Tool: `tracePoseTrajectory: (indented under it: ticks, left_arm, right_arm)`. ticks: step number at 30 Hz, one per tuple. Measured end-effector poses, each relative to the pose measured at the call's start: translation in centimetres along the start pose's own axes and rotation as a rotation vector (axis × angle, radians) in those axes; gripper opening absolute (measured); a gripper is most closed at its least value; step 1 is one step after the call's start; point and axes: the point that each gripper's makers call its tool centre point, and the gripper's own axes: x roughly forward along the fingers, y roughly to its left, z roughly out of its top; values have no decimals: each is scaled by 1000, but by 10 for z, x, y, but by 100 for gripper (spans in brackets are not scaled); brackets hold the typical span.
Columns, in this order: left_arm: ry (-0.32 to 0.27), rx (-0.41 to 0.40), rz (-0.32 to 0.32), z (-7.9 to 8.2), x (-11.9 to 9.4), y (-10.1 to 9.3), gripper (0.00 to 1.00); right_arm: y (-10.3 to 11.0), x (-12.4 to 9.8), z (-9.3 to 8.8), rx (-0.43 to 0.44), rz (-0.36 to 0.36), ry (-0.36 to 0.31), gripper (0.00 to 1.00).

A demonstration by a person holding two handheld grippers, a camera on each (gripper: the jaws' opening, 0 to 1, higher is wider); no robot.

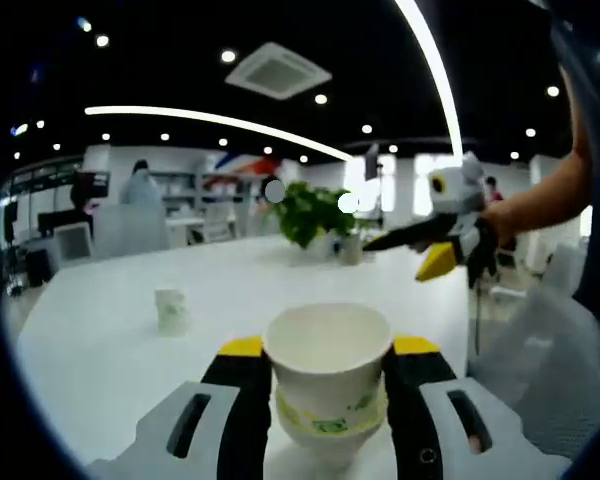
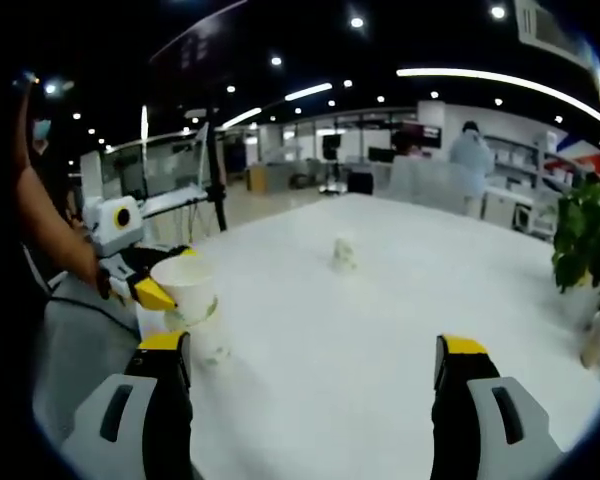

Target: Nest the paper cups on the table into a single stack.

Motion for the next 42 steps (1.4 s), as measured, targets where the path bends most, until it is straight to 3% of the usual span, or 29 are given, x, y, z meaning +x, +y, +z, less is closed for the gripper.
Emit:
tracePoseTrajectory:
  ticks: [3,6,7,17,19,21,24,26,29,36,42]
  left_arm:
    - [28,11,1,-7,-1,0,43]
    - [122,49,-6,-30,-3,0,43]
    - [70,44,-9,-24,-1,-2,43]
    - [101,27,-2,-24,0,0,44]
    - [117,5,11,-23,0,4,48]
    - [104,7,23,-19,0,9,59]
    - [75,-15,28,-10,1,15,84]
    - [48,-11,41,0,0,21,93]
    - [-8,-41,63,24,-4,33,96]
    - [-58,-46,88,66,-15,59,98]
    - [15,-8,122,64,-25,83,98]
  right_arm:
    - [0,1,1,1,1,-4,100]
    - [0,2,2,-1,2,-4,100]
    - [0,3,1,0,2,-4,100]
    - [4,3,-2,5,7,-3,100]
    - [4,2,-1,5,7,-5,100]
    - [4,2,-1,4,7,-6,100]
    - [3,3,-1,5,8,-8,100]
    - [4,3,0,4,9,-8,100]
    - [4,5,2,3,10,-12,100]
    - [1,7,11,-7,7,-34,100]
    - [-7,10,15,-9,-2,-38,100]
